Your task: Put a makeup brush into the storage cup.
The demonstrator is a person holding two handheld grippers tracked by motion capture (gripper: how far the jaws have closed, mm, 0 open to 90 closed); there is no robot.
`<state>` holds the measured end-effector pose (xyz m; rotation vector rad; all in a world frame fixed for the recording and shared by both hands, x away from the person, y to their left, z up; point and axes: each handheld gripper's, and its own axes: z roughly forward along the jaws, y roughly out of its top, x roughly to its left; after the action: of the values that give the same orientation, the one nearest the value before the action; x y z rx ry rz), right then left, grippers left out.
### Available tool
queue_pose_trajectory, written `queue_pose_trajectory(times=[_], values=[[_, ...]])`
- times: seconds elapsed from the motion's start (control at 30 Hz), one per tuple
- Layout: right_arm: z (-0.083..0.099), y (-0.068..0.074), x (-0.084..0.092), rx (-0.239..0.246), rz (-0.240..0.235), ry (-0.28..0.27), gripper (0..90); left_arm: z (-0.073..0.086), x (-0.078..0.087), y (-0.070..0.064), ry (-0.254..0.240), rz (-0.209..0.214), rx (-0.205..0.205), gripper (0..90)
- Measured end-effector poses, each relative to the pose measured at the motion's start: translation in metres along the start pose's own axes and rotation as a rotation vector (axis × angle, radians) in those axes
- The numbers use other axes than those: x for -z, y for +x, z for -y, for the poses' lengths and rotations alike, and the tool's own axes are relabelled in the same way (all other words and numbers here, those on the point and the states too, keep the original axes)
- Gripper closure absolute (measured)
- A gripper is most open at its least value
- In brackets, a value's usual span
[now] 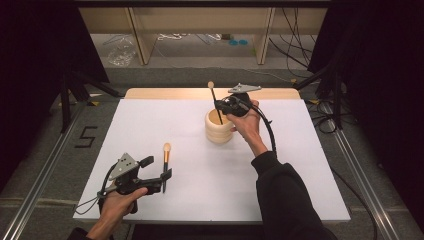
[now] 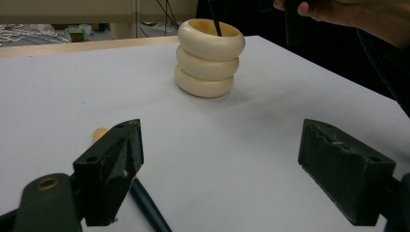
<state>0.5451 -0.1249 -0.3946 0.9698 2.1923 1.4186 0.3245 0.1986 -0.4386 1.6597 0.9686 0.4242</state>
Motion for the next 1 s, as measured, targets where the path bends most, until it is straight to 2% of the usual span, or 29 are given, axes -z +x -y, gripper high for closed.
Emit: queue_pose_trajectory(times=[0.17,0.2,0.37,0.53,0.57,1.0], values=[[0.006,-0.004,0.0,-0.014,0.004,-0.007,83.2,0.0,0.0,0.0,0.0,-0.001,0.004,16.1],[0.007,-0.004,0.001,-0.022,0.008,0.0,83.2,0.0,0.0,-0.001,0.0,-0.004,0.018,16.1],[0.008,-0.002,-0.001,-0.016,0.008,0.0,83.2,0.0,0.0,-0.001,0.0,-0.008,0.022,16.1],[0.009,-0.001,-0.004,-0.014,0.006,0.008,83.2,0.0,0.0,-0.001,0.0,-0.008,0.021,16.1],[0.01,-0.002,-0.004,-0.006,0.006,0.008,83.2,0.0,0.0,0.0,0.001,-0.003,0.0,16.1],[0.017,-0.001,-0.008,-0.016,0.013,0.042,83.2,0.0,0.0,0.0,0.0,0.0,0.004,16.1]])
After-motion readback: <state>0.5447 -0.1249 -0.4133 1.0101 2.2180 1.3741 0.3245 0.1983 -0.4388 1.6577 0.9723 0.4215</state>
